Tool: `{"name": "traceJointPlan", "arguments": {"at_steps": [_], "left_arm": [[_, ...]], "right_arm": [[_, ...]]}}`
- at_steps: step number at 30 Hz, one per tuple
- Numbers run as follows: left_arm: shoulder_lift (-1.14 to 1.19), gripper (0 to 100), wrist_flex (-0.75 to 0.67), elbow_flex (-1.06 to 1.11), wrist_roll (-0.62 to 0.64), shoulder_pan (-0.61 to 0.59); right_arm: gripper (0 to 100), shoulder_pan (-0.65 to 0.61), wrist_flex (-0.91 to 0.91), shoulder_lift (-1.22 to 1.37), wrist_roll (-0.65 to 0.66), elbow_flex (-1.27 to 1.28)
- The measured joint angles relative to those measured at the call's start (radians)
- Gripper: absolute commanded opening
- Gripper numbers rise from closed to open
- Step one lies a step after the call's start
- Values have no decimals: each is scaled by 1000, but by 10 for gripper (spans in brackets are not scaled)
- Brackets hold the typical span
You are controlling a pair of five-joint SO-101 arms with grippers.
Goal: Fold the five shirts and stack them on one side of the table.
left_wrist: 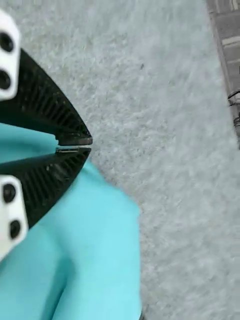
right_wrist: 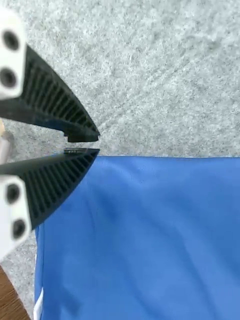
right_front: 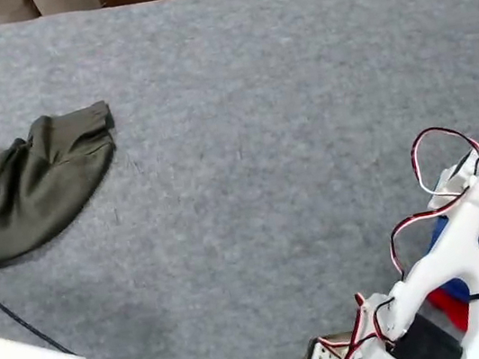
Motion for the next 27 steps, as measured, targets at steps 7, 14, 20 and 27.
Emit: {"name": "traceJointPlan", "arguments": {"at_steps": [7,14,20,27], "left_arm": [[-95,34,48,0,-3,37],[-84,212,54,21,-8,54],[57,104,-71,52,-8,52],[92,18,-107,6,-8,51]], "right_arm": [[44,0,0,0,0,0],[44,0,0,0,0,2],[44,0,0,0,0,14],[44,0,-2,0,0,26]]}}
